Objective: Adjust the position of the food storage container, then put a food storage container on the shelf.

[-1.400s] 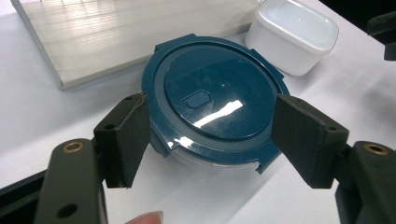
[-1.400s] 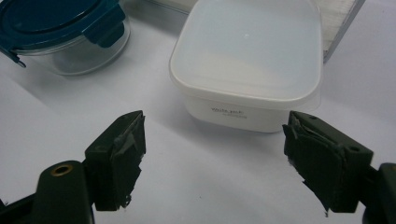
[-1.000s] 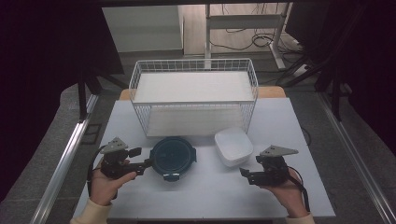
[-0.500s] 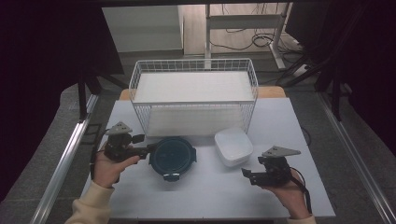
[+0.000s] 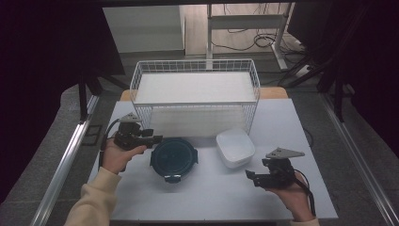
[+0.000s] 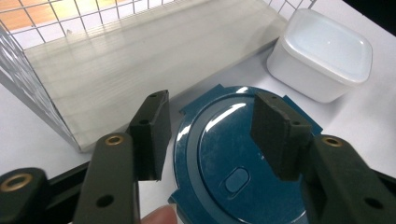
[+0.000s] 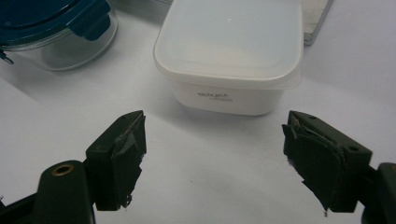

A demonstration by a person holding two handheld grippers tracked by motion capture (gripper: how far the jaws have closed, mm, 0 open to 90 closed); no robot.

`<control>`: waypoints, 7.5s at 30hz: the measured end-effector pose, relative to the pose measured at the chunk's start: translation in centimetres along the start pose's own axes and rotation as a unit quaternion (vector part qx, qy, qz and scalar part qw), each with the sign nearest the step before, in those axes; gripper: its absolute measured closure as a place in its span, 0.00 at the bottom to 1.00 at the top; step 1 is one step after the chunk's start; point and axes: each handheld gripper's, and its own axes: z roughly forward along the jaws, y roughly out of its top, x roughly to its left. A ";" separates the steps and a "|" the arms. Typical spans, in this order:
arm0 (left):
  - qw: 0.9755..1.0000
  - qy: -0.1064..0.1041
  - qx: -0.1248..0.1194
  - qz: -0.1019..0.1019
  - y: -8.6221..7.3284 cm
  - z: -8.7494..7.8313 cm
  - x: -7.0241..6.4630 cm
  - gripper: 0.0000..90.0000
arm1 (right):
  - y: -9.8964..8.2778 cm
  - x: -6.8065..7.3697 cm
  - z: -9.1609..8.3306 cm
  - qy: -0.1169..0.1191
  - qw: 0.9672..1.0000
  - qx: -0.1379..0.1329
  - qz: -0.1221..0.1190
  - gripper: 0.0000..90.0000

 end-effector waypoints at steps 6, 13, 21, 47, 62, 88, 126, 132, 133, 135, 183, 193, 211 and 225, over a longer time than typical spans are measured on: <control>1.000 0.024 0.016 -0.002 0.0 0.8 0.7 0.69 | 0.0 0.1 0.1 0.001 1.000 0.002 -0.001 0.23; 0.998 0.021 0.051 0.014 -0.1 2.5 1.5 0.98 | -0.2 -0.1 0.3 -0.001 1.000 0.006 0.000 0.23; 0.996 0.032 0.077 0.034 -0.2 4.3 1.3 1.00 | -0.3 -0.2 0.5 -0.002 1.000 0.010 0.003 0.23; 0.990 0.039 0.116 0.076 -0.8 6.8 2.2 1.00 | -0.4 -0.3 0.9 -0.005 1.000 0.018 0.001 0.23; 0.987 0.037 0.117 0.101 -1.0 6.7 1.9 1.00 | -0.4 -0.1 1.0 -0.004 1.000 0.020 0.000 0.23; 0.984 0.010 0.108 0.139 -1.1 7.3 -0.4 1.00 | -0.3 -0.4 0.6 -0.007 1.000 0.013 0.001 0.23; 0.972 -0.054 0.123 0.194 -2.2 7.7 -6.4 1.00 | -0.3 -0.5 0.4 -0.008 1.000 0.009 0.002 0.23; 0.974 -0.065 0.114 0.183 -2.6 7.7 -6.7 1.00 | -0.3 -0.4 0.4 -0.007 1.000 0.011 0.002 0.23; 0.974 -0.065 0.114 0.183 -2.6 7.7 -6.7 1.00 | -0.3 -0.4 0.4 -0.007 1.000 0.011 0.002 0.23; 0.974 -0.066 0.115 0.182 -2.5 7.7 -6.7 1.00 | -0.3 -0.5 0.4 -0.008 1.000 0.010 0.002 0.23; 0.999 -0.015 -0.017 -0.031 -6.4 -2.2 -3.6 0.28 | 0.4 -0.3 -1.6 -0.002 0.999 -0.035 0.005 0.24; 0.999 -0.015 -0.017 -0.025 -6.2 -2.1 -4.2 0.23 | 0.6 -0.1 -1.9 0.021 0.998 -0.054 0.019 0.25; 0.998 -0.024 -0.022 -0.057 -6.6 -1.5 -4.2 0.24 | 0.5 1.5 -0.5 0.054 0.998 -0.031 0.018 0.26; 0.995 -0.070 -0.013 -0.072 -6.5 -1.3 -5.0 0.22 | 2.9 5.4 1.8 0.084 0.995 0.002 0.045 0.24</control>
